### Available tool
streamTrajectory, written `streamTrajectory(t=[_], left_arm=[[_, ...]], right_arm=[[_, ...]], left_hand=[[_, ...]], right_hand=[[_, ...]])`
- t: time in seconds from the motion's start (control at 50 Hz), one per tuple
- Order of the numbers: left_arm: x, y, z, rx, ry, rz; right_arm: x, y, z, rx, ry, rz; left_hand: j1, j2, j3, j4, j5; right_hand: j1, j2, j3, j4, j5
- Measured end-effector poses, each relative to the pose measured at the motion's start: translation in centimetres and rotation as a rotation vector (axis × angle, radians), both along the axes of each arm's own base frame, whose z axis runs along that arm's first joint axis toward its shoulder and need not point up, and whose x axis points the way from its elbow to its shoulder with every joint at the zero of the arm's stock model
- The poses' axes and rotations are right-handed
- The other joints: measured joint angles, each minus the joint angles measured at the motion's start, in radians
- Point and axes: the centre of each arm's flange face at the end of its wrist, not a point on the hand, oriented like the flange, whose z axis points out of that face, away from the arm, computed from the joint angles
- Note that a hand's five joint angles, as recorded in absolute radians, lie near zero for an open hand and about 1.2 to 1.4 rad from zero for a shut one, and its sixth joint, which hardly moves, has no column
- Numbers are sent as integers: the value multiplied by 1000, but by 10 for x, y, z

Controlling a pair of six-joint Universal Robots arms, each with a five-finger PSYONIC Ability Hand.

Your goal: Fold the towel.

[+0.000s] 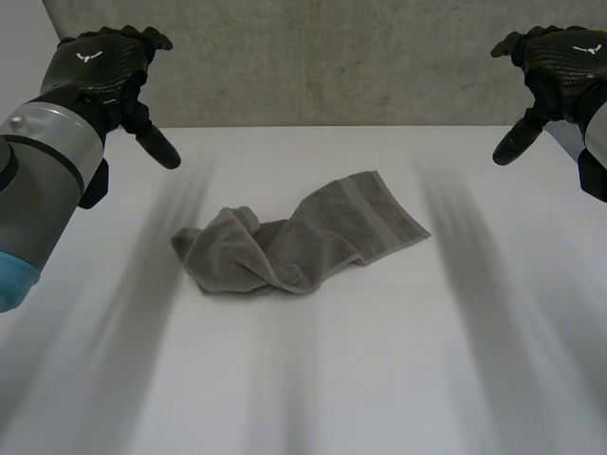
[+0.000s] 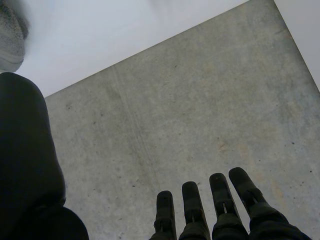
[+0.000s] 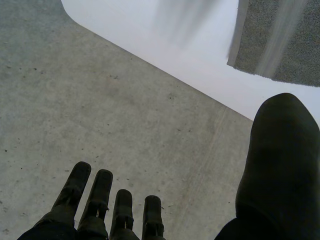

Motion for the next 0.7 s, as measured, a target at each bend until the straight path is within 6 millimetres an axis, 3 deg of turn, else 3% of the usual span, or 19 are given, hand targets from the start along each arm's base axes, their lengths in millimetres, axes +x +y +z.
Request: streamTrajectory(t=[0.14, 0.24, 0.32, 0.44, 0.58, 0.66, 0.7], left_arm=[[0, 1, -3, 6, -7, -2], [-4, 0, -18, 37, -24, -27], [-16, -5, -44, 81, -49, -92], [-53, -15, -109, 170, -110, -270], [-80, -18, -166, 229, -219, -406], [-85, -19, -183, 243, -304, -438], [-84, -17, -185, 254, -337, -445]], right_arm=[[1, -1, 0, -6, 3, 5], [4, -4, -5, -17, 7, 19], [9, -13, -19, -5, 19, 33], [14, -23, -41, 33, 60, 46], [14, -25, -52, 56, 92, 48], [14, -25, -55, 65, 99, 49], [14, -25, -56, 68, 101, 50]], left_hand=[[0, 0, 0, 0, 0], [-2, 0, 0, 0, 0], [-2, 0, 0, 0, 0], [-2, 0, 0, 0, 0], [19, 27, 33, 23, 54], [390, 374, 394, 384, 416], [714, 702, 726, 726, 732]], right_hand=[[0, 0, 0, 0, 0], [0, 0, 0, 0, 0], [0, 0, 0, 0, 0], [0, 0, 0, 0, 0], [0, 0, 0, 0, 0], [0, 0, 0, 0, 0], [0, 0, 0, 0, 0]])
